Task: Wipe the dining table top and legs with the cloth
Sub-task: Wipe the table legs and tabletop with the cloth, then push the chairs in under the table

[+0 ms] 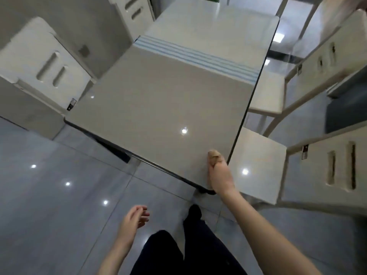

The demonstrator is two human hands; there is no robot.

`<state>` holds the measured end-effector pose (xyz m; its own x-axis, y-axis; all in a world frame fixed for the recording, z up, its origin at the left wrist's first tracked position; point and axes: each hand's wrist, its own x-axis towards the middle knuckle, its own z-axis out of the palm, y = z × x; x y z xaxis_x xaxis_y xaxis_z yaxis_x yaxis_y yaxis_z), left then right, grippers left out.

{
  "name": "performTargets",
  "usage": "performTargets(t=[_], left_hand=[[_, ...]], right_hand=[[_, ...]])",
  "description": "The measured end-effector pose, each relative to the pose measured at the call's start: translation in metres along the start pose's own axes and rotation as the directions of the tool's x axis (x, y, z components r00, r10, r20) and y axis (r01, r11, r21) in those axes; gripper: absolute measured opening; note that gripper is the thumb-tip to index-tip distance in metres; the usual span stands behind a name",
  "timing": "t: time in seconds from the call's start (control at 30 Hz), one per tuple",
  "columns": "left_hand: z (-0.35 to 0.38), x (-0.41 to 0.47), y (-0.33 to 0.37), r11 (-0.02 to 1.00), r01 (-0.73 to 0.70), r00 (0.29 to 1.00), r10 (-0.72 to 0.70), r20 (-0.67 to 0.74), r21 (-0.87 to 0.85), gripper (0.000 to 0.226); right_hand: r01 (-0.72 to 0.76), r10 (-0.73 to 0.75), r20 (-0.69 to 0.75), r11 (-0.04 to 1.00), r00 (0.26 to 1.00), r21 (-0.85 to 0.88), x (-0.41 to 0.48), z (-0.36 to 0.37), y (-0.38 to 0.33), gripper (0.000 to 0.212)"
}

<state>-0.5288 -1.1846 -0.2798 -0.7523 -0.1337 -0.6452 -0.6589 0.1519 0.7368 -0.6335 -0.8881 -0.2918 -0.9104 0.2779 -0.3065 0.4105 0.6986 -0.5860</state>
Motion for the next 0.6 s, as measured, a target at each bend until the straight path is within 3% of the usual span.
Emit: performTargets(t=[0.13, 0.27, 0.37, 0.43, 0.6], left_hand=[[0.011, 0.009, 0.016, 1.0, 0.013, 1.0, -0.013, 0.008, 0.025, 0.023], [0.007, 0.023, 0.021, 0.996, 0.014, 1.0, -0.016, 0.02, 0.083, 0.022], [0.007, 0.03, 0.034, 0.989, -0.034, 0.997, 0.025, 0.068, 0.147, 0.021], [0.007, 0.037, 0.044, 0.977, -0.091, 0.989, 0.067, 0.128, 0.191, 0.02], [0.006, 0.063, 0.061, 0.945, -0.149, 0.951, 0.056, 0.304, 0.291, 0.021]], right_hand=[[0.151, -0.113, 0.151, 0.951, 0.982, -0.27, 0.011, 0.027, 0.019, 0.053], [0.122, -0.077, 0.185, 0.961, 0.98, -0.249, 0.005, 0.033, 0.024, 0.068], [0.079, -0.051, 0.251, 0.992, 0.967, -0.102, 0.003, 0.012, 0.021, 0.071], [0.02, -0.031, 0.202, 0.998, 0.979, 0.056, -0.006, -0.007, 0.018, 0.062], [-0.138, 0.147, 0.012, 0.898, 0.989, 0.418, -0.068, -0.031, 0.035, 0.018]])
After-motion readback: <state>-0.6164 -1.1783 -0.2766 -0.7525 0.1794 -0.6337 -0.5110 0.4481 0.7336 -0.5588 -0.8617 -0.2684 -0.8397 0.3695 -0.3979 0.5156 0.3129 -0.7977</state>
